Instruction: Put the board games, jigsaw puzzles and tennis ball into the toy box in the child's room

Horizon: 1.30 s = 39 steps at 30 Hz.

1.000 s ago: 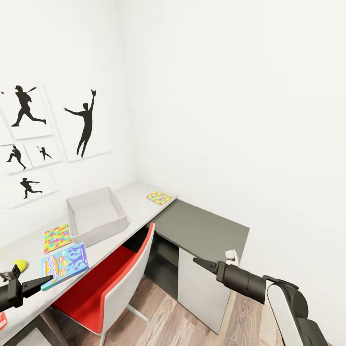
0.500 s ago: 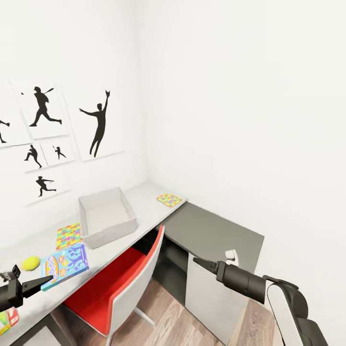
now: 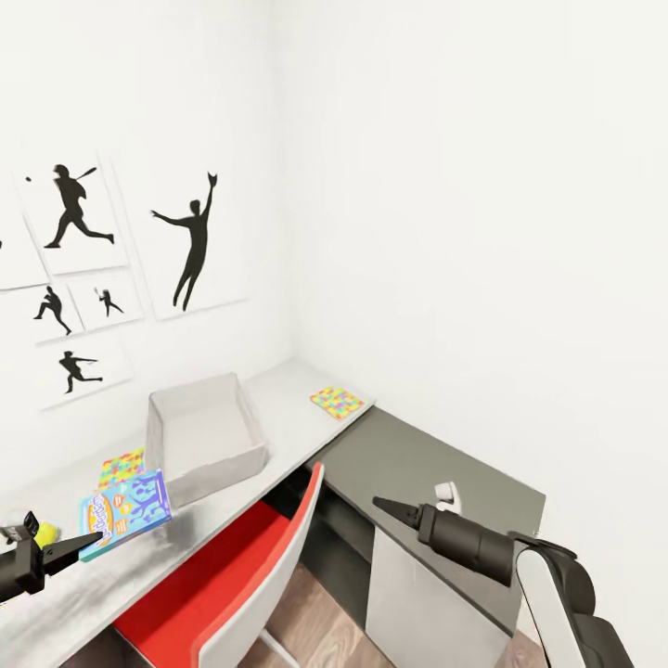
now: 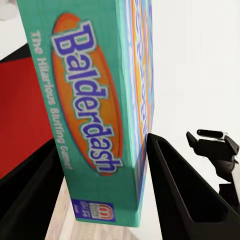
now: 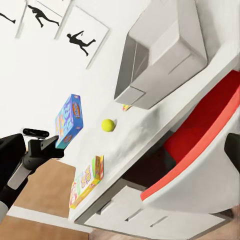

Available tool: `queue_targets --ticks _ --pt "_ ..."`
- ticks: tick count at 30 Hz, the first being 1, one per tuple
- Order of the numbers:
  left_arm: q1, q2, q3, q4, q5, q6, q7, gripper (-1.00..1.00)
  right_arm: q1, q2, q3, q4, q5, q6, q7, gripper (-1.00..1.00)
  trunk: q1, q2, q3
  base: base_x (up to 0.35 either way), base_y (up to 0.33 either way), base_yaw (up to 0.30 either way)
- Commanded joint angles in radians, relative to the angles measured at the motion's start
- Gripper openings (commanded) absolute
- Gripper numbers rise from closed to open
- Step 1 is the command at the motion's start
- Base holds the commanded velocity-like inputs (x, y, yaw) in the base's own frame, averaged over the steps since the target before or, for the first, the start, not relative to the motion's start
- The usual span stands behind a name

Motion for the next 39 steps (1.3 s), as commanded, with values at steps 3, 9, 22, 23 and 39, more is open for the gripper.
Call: queue_targets --ticks 3,9,22,23,39 --pt "-0.001 0.0 0.0 0.0 0.001 0.01 -0.004 -1.0 -0.001 0.001 -0.002 0.0 0.006 0.005 0.007 1.0 0.001 -0.002 -0.002 0.324 -0.04 0.003" --pt "0.0 0.0 0.0 0.0 0.001 0.009 -0.004 -1.0 -0.001 0.002 -0.001 0.0 0.006 0.004 0.004 1.0 0.001 -0.002 -0.001 0.291 -0.009 0.171" --pt "0.001 0.0 0.0 0.0 0.001 0.008 -0.004 -1.0 -0.001 0.001 -0.002 0.0 0.015 0.005 0.004 1.0 0.001 -0.002 0.0 0.035 -0.001 0.076" --pt "0.001 -0.001 0.0 0.0 0.001 0.008 -0.004 -1.0 -0.001 0.001 -0.002 0.0 0.015 0.004 0.004 1.0 0.001 -0.002 0.0 0.001 0.0 0.002" --pt "0.001 -0.001 0.0 0.0 0.001 0.009 -0.004 -1.0 -0.001 0.001 -0.001 0.0 0.015 0.005 0.004 1.0 0.001 -0.002 0.0 0.093 0.0 0.122"
